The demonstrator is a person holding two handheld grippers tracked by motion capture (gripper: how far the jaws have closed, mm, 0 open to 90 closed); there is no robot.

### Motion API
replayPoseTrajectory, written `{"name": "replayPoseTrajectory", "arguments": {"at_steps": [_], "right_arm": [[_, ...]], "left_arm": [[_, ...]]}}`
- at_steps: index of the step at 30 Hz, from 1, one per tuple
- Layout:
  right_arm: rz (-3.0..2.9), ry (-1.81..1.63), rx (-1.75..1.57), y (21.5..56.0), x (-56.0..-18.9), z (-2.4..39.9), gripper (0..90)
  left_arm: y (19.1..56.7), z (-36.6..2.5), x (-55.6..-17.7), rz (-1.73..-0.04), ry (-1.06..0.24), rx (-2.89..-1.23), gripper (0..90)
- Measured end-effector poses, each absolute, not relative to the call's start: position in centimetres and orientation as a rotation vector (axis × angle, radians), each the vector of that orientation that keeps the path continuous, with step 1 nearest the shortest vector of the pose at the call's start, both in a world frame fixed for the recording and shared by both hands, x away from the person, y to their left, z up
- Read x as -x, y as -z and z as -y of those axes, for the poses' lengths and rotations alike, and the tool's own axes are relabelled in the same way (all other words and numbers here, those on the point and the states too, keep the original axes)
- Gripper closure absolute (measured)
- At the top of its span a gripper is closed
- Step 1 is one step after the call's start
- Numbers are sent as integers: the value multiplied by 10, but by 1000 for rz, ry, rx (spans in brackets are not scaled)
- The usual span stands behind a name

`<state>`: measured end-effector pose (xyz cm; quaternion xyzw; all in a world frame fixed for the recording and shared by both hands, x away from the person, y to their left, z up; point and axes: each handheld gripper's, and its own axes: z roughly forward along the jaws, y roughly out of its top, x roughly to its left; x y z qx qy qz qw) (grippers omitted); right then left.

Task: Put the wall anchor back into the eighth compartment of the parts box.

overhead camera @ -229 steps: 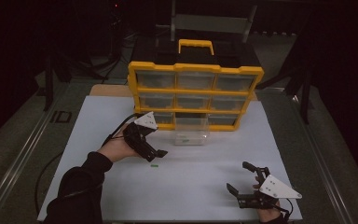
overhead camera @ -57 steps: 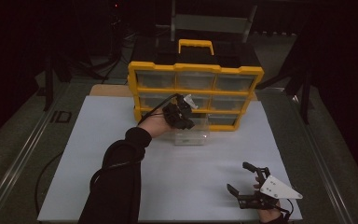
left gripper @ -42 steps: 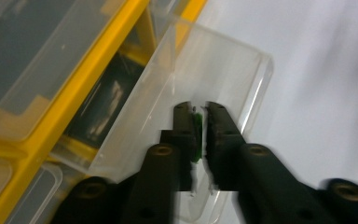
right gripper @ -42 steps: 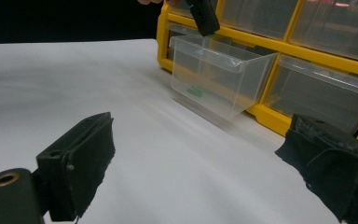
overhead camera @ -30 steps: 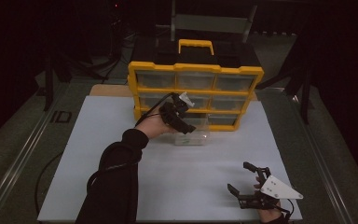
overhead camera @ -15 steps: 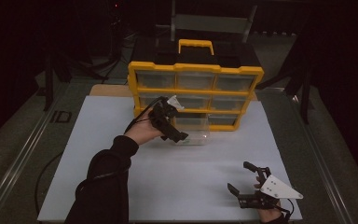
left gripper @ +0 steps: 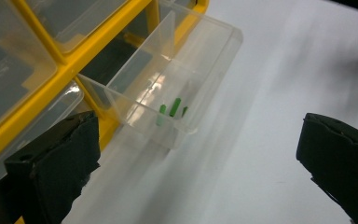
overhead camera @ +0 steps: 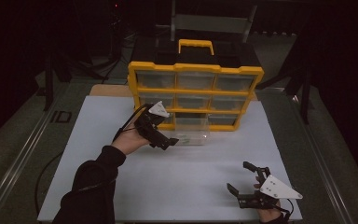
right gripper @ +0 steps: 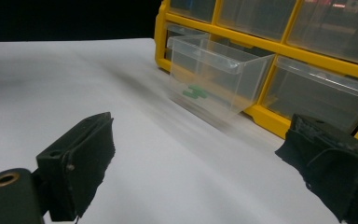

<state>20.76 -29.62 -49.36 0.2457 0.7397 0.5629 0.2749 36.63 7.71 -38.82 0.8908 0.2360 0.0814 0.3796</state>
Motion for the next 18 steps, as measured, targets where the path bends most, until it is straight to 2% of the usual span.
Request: {"name": "replayPoseTrajectory", "arguments": {"at_steps": [18], "right_arm": [[-1990, -1512, -663, 494, -206, 295, 81]], "left_arm": [[390, -130, -323, -642, -224, -2189, 0]]}}
